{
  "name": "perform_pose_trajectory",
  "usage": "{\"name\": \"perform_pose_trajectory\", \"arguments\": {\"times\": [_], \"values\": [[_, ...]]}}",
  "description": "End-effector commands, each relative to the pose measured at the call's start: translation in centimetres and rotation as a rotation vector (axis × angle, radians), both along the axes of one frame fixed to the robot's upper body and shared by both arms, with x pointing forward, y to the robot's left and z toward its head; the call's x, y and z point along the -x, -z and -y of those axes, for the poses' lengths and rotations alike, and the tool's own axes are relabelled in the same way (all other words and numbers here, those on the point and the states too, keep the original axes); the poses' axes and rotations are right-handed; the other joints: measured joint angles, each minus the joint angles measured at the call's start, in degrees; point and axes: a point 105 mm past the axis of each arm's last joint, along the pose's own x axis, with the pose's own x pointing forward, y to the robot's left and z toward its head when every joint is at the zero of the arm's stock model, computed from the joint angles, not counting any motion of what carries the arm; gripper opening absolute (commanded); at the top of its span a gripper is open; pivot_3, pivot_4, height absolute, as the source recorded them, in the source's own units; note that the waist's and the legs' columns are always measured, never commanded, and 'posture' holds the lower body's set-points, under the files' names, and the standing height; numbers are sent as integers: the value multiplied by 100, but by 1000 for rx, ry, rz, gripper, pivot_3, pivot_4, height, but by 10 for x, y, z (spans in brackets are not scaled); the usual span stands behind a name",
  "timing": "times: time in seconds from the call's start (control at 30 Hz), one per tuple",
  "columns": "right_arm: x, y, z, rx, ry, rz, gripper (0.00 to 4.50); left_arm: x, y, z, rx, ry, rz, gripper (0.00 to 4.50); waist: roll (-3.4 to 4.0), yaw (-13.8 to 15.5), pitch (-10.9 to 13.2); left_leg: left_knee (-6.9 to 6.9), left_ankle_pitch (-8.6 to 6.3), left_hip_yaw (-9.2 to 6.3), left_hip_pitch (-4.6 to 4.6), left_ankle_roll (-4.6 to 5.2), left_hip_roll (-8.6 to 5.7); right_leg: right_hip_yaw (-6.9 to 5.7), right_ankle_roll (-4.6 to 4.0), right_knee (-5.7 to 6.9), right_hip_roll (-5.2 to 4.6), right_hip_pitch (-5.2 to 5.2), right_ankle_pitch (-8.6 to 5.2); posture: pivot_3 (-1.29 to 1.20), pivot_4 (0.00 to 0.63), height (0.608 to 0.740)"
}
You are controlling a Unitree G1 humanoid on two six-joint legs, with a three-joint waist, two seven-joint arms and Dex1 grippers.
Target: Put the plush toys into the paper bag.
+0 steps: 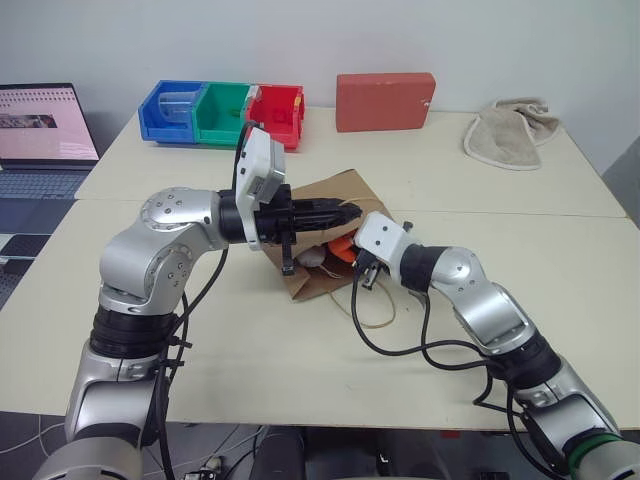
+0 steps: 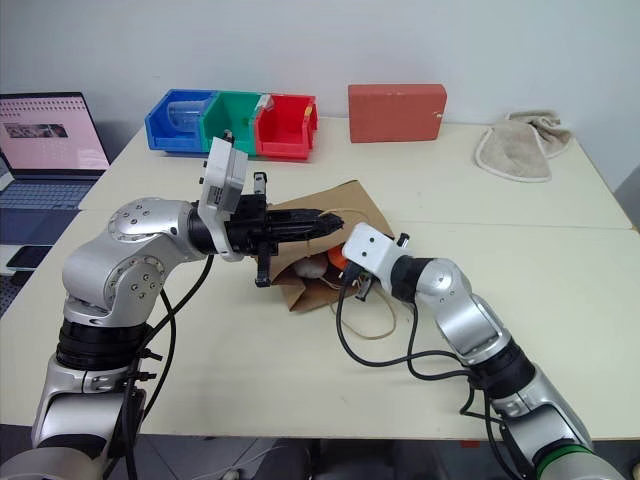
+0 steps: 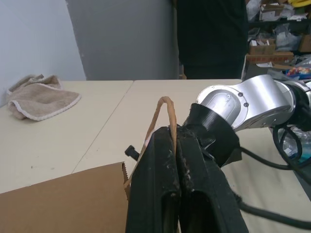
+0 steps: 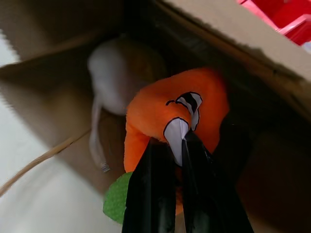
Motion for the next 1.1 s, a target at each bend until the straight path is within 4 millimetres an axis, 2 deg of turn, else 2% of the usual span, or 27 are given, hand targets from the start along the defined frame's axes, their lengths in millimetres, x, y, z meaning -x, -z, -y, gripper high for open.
{"name": "perform_pose_trajectory", "arguments": {"times": [0.03,0.07,0.17,0.5,0.67,0.87,0.93,1.0,1.1], "values": [[-6,-11,-9,-21,11,80,18,7,-10,-1,11,20,40,0,0,-6,0,0,0,0,0,0,0,1,0,0,0,0,0,0,150,740],[-8,-10,-10,-18,19,92,18,7,-10,-1,11,20,39,0,0,-8,0,0,0,1,0,0,0,1,0,1,0,-1,0,0,150,740],[-11,-7,-11,-11,29,117,806,8,-9,-1,8,22,36,0,0,-9,0,-2,0,1,1,0,0,1,0,1,0,-2,0,0,150,740],[-6,-10,-10,-36,7,125,4425,1,-8,-3,17,-5,35,0,0,-10,0,-3,0,1,1,0,0,1,-1,1,0,-1,0,0,150,740],[2,-17,-7,-4,-45,176,4473,-5,-7,-4,16,-30,46,0,0,-8,0,-3,0,0,1,0,0,1,-1,1,0,-2,0,0,150,740],[36,-32,5,27,-219,183,4473,-10,-6,-3,26,-48,54,0,0,-2,0,-4,0,0,0,0,0,0,0,-1,0,-1,0,0,150,740],[60,-33,7,-5,-339,102,4473,-12,-6,-2,28,-49,55,0,0,1,0,-4,0,0,0,0,0,0,0,-1,0,0,0,0,150,740],[76,-31,18,-17,-394,25,4473,-12,-6,-1,29,-50,57,0,0,-1,0,-5,0,-1,0,0,0,-1,0,-2,0,1,-1,0,150,740],[89,-29,37,-55,-384,-86,4473,-14,-7,-1,34,-53,59,0,0,3,0,-3,0,-2,1,0,0,-1,0,-3,0,4,-1,0,150,740]]}}
